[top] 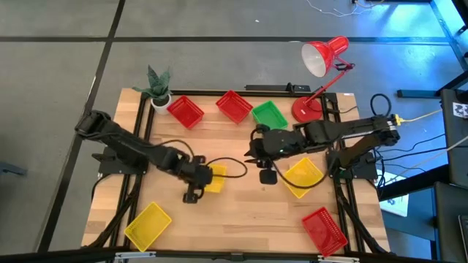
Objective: Stack baskets by color
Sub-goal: Move the top left yellow bin to the center of the table
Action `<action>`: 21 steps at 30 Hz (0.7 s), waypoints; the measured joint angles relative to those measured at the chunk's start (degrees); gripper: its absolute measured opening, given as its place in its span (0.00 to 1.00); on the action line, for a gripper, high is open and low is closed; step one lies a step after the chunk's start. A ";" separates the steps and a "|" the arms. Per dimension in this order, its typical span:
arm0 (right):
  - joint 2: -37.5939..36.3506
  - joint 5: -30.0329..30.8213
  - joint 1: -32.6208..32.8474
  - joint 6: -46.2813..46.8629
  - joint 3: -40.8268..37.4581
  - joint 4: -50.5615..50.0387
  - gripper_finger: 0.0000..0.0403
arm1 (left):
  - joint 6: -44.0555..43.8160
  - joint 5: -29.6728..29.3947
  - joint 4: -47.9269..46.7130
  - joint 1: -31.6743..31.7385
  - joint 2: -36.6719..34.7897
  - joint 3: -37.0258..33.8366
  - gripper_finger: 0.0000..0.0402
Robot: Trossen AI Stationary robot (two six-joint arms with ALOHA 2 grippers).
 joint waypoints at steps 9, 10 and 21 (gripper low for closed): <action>-2.76 0.40 0.22 -0.33 0.00 0.07 0.23 | 25.47 2.46 0.25 10.38 -0.13 1.10 0.00; -2.76 0.40 0.22 -0.67 0.00 -0.01 0.23 | 27.23 2.73 0.26 11.30 -0.13 1.10 0.00; -2.78 0.40 0.22 -1.05 0.00 -0.02 0.23 | 38.44 5.56 3.37 16.64 -0.11 1.08 0.03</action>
